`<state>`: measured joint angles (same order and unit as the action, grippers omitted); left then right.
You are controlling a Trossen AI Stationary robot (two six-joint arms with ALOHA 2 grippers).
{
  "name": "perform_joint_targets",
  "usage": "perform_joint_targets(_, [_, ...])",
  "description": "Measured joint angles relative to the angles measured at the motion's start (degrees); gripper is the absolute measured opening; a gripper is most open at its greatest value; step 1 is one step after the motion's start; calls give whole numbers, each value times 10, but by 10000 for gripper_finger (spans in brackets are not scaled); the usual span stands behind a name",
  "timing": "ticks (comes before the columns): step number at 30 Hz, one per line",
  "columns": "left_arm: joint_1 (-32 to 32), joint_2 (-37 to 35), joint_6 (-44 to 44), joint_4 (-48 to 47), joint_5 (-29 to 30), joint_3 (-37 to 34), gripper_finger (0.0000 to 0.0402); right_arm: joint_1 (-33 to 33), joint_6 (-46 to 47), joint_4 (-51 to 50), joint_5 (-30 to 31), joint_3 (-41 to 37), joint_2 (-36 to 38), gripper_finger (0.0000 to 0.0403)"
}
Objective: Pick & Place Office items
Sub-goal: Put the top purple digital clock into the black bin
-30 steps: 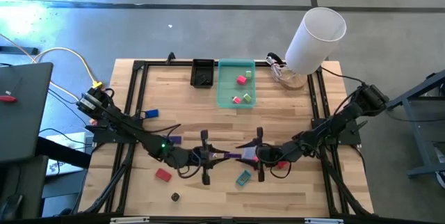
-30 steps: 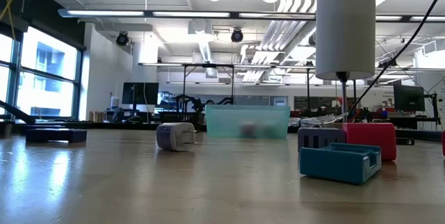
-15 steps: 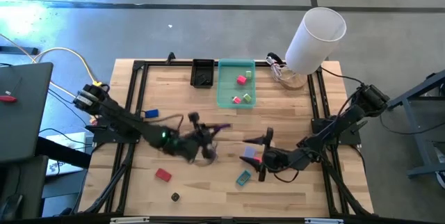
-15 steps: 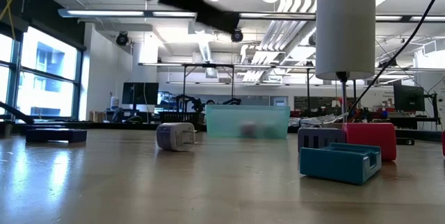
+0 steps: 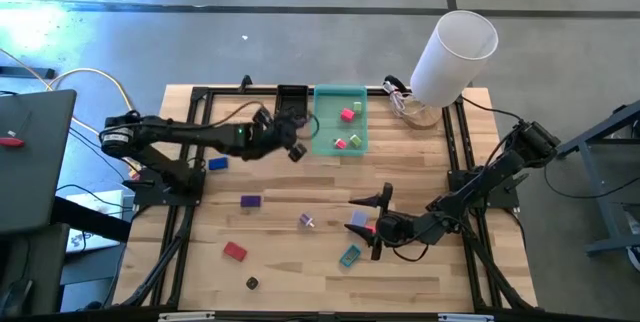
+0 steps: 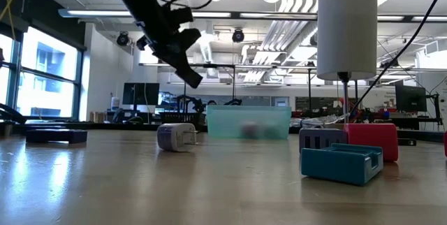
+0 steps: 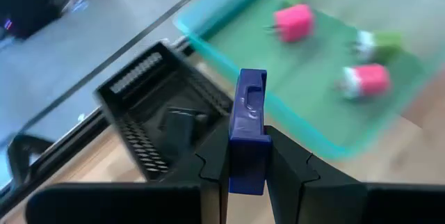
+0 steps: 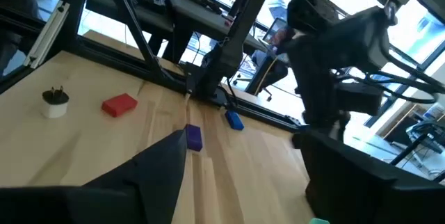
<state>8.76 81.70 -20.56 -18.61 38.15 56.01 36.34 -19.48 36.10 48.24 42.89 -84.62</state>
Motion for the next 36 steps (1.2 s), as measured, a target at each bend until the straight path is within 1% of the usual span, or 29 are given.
perform_joint_targets(5, [86, 15, -15, -9, 11, -1, 53, -4, 24, -11, -2, 0, 1, 270])
perform_joint_targets(6, [103, 18, -22, -7, 4, 0, 53, -4, 29, -15, -2, 0, 1, 270])
perform_joint_targets(8, [138, 28, -35, -1, -21, -1, 53, -8, 32, -18, -3, 0, 1, 270])
perform_joint_targets(11, [178, 47, -52, 20, -80, 0, 53, -12, 32, -22, -4, 0, 1, 270])
perform_joint_targets(13, [196, 63, -66, 41, -103, 0, 53, -16, 34, -27, -7, 0, 1, 270])
perform_joint_targets(18, [210, 94, -80, 68, -102, -1, 53, -21, 34, -30, -7, 0, 1, 270])
perform_joint_targets(23, [219, 114, -113, 123, -103, -1, 53, -28, 53, -29, -8, 0, 1, 270])
perform_joint_targets(29, [228, 130, -137, 123, -93, 0, 53, -31, 62, -32, -8, 0, 1, 270])
perform_joint_targets(36, [227, 164, -160, 129, -91, 0, 53, -39, 62, -32, -8, 0, 1, 270])
